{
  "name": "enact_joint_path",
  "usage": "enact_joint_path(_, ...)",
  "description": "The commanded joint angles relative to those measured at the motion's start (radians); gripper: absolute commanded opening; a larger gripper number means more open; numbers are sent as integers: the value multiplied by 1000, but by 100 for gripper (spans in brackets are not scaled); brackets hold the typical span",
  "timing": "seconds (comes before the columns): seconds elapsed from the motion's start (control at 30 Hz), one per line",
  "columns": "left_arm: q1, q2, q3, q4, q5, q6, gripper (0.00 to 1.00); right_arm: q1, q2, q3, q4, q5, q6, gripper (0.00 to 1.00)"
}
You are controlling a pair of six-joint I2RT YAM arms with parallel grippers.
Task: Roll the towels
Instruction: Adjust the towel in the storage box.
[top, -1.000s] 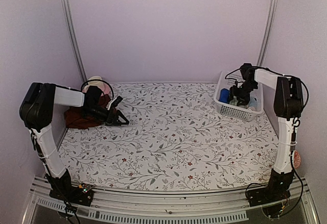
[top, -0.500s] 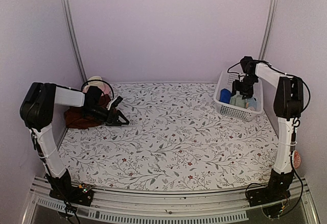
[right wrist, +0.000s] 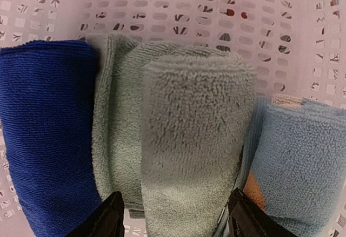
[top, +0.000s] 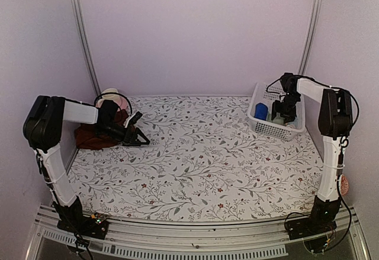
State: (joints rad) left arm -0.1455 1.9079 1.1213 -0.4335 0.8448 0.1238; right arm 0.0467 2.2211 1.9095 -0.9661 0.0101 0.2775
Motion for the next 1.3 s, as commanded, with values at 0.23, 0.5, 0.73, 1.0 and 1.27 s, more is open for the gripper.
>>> enact_joint_path(0.23, 12, 12, 17, -11, 11, 14, 97, -5, -41, -62, 122, -160, 14, 66)
enact_joint_path(0.5, 11, 12, 16, -11, 12, 15, 97, -5, -50, -57, 153, -241, -3, 66)
enact_joint_path(0.73, 11, 13, 16, -11, 14, 17, 97, 7, -42, -49, 173, -261, -11, 65)
enact_joint_path(1.0, 11, 17, 17, -13, 15, 16, 97, 15, -29, 1, 95, -157, -12, 65)
enact_joint_path(1.27, 11, 16, 23, -16, 9, 17, 97, 16, -85, 34, 8, -48, -51, 67)
